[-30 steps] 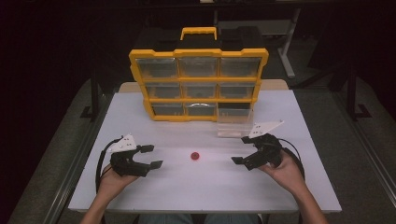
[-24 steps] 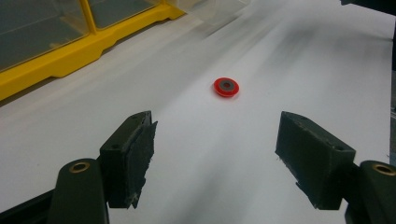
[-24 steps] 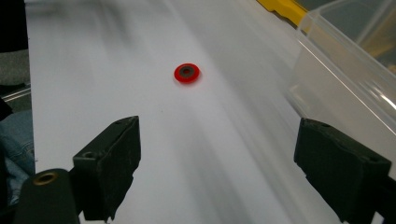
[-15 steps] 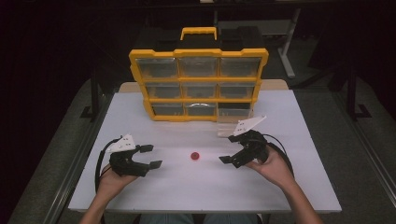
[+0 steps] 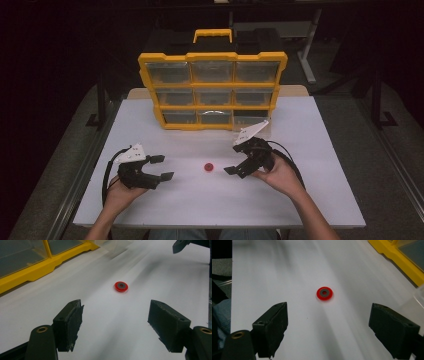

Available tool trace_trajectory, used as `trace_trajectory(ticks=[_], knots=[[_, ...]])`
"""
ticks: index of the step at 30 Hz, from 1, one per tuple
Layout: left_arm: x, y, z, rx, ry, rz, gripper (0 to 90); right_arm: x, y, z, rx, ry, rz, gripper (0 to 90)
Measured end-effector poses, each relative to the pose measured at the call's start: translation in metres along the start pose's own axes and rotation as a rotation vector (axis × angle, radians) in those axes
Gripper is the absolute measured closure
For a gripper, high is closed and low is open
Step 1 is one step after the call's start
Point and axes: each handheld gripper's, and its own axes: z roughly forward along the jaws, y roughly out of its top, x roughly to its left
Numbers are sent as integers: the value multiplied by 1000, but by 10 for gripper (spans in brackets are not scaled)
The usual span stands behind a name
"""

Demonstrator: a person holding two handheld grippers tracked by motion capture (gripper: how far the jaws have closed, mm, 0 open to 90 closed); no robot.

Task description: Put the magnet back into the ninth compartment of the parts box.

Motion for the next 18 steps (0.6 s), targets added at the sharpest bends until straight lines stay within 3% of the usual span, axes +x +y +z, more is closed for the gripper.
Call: trace_trajectory(ticks=[8, 18], knots=[[0, 0, 1, 8, -1, 3, 267, 2, 7, 23, 37, 3, -39, 266], [0, 0, 1, 7, -4, 3, 264, -3, 18, 48, 69, 27, -56, 322]])
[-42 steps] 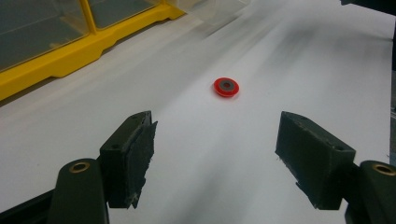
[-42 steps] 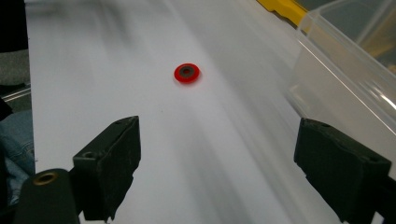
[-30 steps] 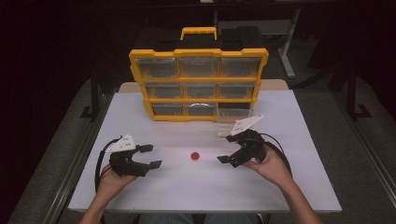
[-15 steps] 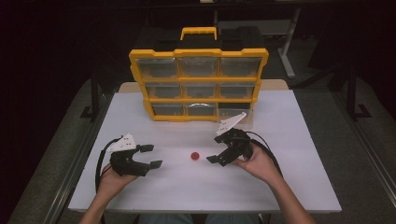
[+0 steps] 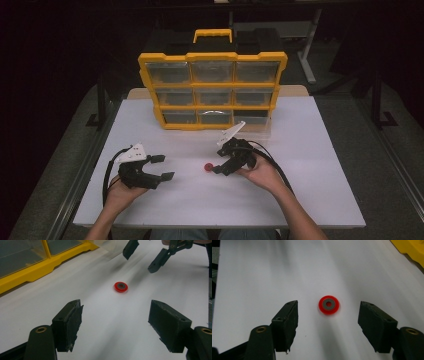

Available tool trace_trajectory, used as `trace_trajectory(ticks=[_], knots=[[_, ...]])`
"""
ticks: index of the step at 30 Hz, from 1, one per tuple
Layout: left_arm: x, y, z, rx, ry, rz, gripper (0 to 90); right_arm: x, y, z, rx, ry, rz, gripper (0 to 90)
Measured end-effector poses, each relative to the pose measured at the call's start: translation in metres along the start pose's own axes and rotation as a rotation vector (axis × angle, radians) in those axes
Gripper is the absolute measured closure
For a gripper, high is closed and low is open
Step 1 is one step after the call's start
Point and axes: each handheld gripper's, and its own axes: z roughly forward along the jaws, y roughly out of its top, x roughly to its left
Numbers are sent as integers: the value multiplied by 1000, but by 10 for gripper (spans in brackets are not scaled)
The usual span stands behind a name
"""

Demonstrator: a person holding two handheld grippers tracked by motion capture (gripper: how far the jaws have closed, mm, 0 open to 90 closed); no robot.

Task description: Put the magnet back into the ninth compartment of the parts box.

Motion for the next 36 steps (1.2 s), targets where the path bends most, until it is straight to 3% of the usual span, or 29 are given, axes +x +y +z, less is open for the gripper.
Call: trace_trajectory(ticks=[14, 25, 36], knots=[[1, 0, 0, -4, -3, -5, 257, -6, 8, 36, 72, 28, -17, 470], [2, 0, 1, -2, -3, -5, 250, -7, 8, 46, 100, 27, -34, 550], [2, 0, 2, 1, -4, -6, 245, -2, 11, 50, 135, -13, -106, 600]])
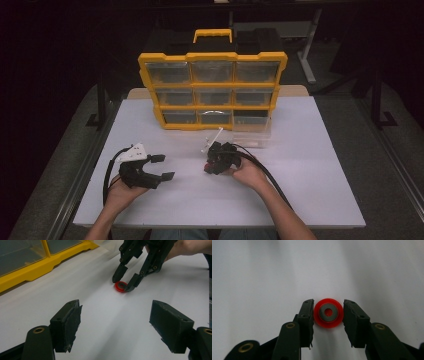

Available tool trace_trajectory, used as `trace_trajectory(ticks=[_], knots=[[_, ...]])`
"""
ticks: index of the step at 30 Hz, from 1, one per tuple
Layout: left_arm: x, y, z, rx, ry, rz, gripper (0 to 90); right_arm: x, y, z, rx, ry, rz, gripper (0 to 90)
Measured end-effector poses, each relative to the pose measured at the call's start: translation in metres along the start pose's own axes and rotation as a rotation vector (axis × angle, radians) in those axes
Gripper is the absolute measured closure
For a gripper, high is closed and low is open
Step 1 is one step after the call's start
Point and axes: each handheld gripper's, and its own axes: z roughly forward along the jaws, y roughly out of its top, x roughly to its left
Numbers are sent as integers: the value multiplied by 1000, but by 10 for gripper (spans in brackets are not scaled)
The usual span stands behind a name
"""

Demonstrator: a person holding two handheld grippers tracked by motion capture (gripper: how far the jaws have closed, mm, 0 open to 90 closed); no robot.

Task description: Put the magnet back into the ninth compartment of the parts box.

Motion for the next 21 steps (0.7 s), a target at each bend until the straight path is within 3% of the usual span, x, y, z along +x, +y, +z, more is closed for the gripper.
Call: trace_trajectory(ticks=[4, 10, 21], knots=[[0, 0, 1, 1, -1, -4, 239, -3, 0, 0, -1, 19, 9, 606], [0, 0, 2, 8, 0, -2, 234, -10, -4, 0, -33, 82, 64, 607], [0, 0, 1, 7, 1, -3, 231, -14, -5, -3, -59, 112, 82, 608]])
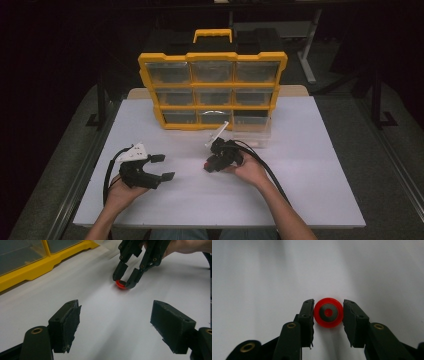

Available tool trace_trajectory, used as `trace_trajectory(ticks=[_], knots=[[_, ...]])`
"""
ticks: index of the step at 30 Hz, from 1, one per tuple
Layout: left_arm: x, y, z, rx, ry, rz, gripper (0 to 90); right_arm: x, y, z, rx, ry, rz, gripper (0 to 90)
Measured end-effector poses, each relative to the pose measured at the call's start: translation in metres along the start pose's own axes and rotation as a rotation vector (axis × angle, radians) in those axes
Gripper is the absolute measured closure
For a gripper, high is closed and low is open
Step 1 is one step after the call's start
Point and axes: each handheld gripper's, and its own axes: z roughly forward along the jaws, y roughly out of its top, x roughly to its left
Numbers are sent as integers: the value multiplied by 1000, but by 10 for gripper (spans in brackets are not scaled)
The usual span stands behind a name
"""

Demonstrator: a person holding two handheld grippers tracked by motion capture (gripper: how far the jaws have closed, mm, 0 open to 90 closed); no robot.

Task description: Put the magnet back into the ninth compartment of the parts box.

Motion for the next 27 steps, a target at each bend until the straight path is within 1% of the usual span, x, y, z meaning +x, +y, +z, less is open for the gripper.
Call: trace_trajectory(ticks=[3, 5, 9, 13, 19, 20, 23, 24, 25, 26, 27], knots=[[0, 0, 0, -1, 0, 1, 231, 0, 0, -3, -9, 17, 14, 608], [0, 0, 0, -1, 0, -1, 231, 0, 1, -6, -14, 15, 13, 608], [0, 0, 0, -1, 1, 0, 231, -1, 2, -15, -30, 30, 33, 608], [1, 0, -1, -2, 1, 4, 231, -3, 4, -24, -44, 27, 33, 609], [1, 0, -1, -3, 0, 4, 230, -3, 10, -39, -74, 45, 50, 609], [0, 0, -1, -3, 1, 4, 230, -3, 11, -40, -79, 45, 43, 609], [0, 0, -1, -5, 0, 5, 229, -4, 12, -45, -82, 45, 52, 609], [1, 1, -1, -5, 1, 11, 229, -5, 12, -47, -87, 49, 55, 609], [1, 1, -1, -4, 1, 13, 229, -5, 13, -48, -91, 46, 49, 609], [1, 1, -1, -5, 0, 11, 229, -5, 13, -51, -90, 49, 59, 609], [1, 1, -1, -6, 0, 11, 229, -6, 14, -52, -91, 47, 47, 609]])
